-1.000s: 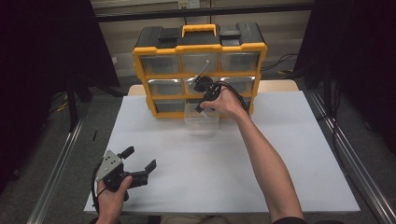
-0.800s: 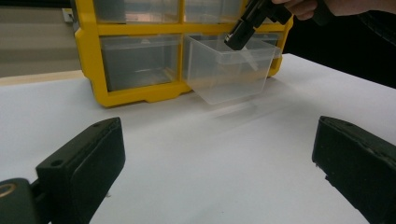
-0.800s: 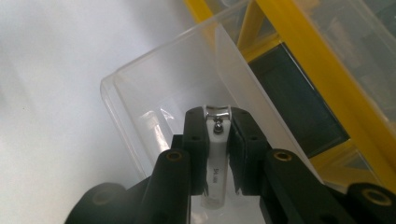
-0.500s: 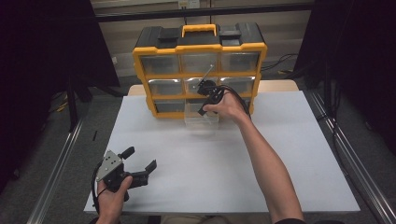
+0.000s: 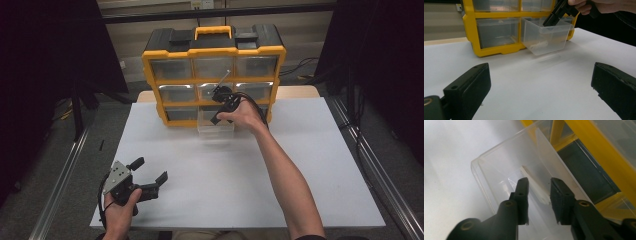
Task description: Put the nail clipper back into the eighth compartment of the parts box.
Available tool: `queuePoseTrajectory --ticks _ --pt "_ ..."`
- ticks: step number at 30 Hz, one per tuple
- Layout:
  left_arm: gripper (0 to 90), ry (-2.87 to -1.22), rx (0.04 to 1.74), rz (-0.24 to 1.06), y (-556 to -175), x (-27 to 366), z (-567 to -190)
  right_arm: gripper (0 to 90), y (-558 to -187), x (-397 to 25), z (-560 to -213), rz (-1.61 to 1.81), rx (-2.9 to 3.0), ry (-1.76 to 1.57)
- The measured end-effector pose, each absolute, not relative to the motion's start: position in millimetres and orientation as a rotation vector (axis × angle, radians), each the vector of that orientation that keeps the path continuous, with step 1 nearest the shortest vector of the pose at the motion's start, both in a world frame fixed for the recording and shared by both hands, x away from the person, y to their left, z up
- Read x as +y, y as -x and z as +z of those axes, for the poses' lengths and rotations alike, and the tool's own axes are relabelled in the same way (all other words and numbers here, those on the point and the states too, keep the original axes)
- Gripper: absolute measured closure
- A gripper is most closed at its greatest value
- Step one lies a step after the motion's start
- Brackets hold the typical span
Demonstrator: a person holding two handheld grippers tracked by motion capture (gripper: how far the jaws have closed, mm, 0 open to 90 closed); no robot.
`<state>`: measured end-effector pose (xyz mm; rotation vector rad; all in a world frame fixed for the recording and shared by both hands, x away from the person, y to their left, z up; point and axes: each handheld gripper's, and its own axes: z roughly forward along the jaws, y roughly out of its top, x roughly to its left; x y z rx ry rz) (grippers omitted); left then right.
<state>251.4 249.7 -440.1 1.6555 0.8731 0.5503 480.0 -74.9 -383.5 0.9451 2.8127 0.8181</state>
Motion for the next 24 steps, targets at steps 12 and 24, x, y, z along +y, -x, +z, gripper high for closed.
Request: queuePoseTrajectory --ticks 12,24 --pt "2.7 -1.66 0.871 0.545 -252 249 -441 39.4 -476 -78 -374 0.924 2.748 -0.999" --pt "2.7 -1.663 0.867 0.539 -252 248 -441 15.0 -469 -81 -369 1.062 2.637 -1.066"
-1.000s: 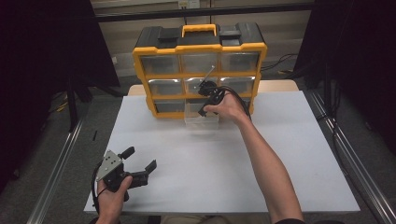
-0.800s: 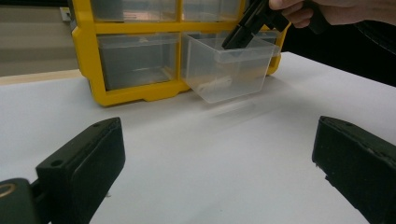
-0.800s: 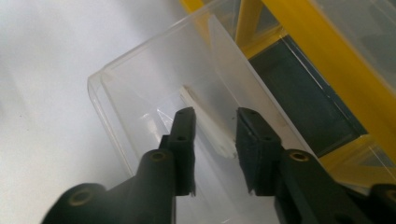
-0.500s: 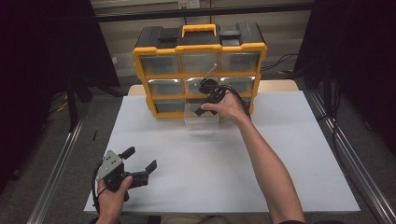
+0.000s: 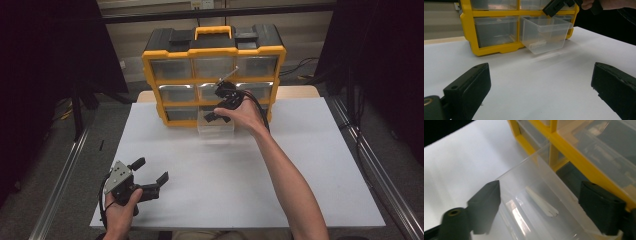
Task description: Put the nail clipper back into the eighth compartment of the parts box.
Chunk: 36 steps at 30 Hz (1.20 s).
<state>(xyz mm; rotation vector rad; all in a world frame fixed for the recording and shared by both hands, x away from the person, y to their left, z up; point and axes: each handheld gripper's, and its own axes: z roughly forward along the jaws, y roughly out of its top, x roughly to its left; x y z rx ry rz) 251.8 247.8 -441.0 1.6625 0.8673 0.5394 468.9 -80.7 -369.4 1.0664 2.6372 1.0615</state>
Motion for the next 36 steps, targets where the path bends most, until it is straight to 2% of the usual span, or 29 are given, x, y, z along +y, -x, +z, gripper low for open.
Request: queuePoseTrajectory --ticks 3,6,24,36 --pt "2.7 -1.662 0.868 0.537 -252 248 -441 12.4 -468 -84 -373 1.126 2.591 -1.022" --pt "2.7 -1.661 0.874 0.54 -252 247 -441 5.3 -465 -87 -376 1.199 2.545 -1.05" --pt "2.7 -1.662 0.881 0.545 -255 250 -442 9.4 -438 -108 -389 1.395 2.234 -1.082" --pt "2.6 -1.666 0.889 0.553 -256 250 -443 2.7 -419 -126 -391 1.444 2.079 -1.061"
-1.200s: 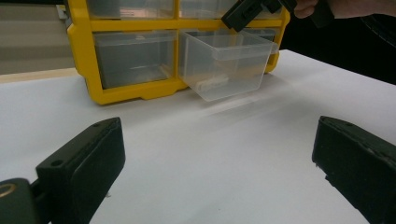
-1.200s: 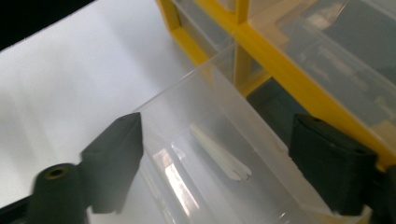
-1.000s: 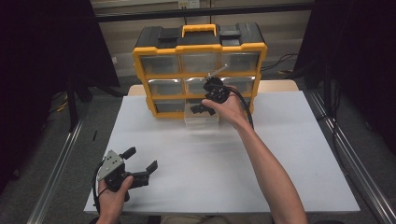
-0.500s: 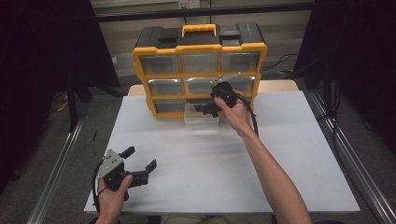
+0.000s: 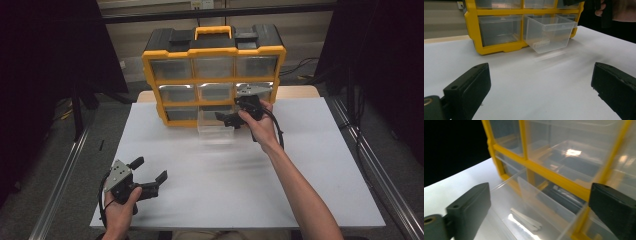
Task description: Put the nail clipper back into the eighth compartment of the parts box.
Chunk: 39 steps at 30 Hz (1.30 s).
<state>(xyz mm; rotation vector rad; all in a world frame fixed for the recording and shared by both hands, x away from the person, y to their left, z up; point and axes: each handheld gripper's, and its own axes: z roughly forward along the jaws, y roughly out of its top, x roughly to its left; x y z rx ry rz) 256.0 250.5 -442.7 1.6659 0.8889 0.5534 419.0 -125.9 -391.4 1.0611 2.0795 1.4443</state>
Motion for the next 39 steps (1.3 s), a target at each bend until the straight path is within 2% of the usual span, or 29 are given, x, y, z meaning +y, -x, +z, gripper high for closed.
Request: queuePoseTrajectory --ticks 21,39 --pt "2.7 -1.663 0.903 0.56 -258 252 -443 1.5 -381 -173 -407 1.371 1.945 -1.134" --pt "2.7 -1.637 0.915 0.556 -260 252 -444 1.7 -332 -203 -412 1.347 1.916 -1.105"
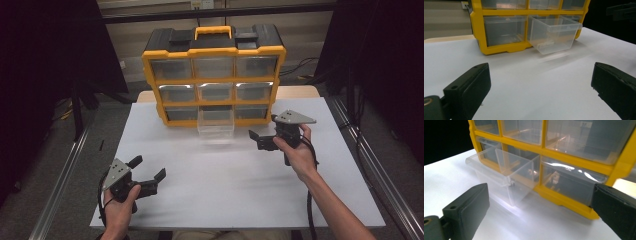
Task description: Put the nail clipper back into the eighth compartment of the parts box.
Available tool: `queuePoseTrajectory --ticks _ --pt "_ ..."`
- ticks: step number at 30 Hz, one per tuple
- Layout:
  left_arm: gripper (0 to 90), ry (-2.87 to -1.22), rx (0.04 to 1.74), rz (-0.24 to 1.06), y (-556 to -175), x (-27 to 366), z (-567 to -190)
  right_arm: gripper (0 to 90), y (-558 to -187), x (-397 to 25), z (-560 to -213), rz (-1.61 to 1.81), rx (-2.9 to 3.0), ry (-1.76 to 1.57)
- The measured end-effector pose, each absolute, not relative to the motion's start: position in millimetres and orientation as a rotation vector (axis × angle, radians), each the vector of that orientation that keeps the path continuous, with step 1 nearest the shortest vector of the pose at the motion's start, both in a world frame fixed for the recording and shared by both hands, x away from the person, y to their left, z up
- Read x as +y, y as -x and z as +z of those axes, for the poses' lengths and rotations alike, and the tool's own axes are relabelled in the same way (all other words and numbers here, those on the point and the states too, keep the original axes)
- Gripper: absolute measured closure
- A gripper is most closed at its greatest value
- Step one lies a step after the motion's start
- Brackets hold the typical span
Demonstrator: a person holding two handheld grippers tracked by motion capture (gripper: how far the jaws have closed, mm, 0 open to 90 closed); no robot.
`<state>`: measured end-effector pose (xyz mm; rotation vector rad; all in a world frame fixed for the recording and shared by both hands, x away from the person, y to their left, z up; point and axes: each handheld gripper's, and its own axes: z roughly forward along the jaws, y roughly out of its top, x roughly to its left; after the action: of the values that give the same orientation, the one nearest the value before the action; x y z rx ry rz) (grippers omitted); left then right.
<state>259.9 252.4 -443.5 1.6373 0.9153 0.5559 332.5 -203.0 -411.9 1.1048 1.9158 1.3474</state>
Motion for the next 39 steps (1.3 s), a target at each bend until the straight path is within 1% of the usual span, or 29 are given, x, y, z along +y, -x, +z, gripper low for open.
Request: queuePoseTrajectory --ticks 14,26,32,39 --pt "3.3 -1.662 0.91 0.556 -260 253 -444 1.6 -290 -232 -415 1.313 1.904 -1.093" --pt "3.4 -1.633 0.911 0.555 -258 252 -443 1.7 -253 -261 -425 1.335 1.826 -1.165" --pt "3.4 -1.652 0.899 0.566 -256 252 -443 1.8 -234 -278 -435 1.31 1.805 -1.212" --pt "3.3 -1.649 0.905 0.571 -256 252 -443 1.8 -212 -289 -436 1.302 1.796 -1.245"
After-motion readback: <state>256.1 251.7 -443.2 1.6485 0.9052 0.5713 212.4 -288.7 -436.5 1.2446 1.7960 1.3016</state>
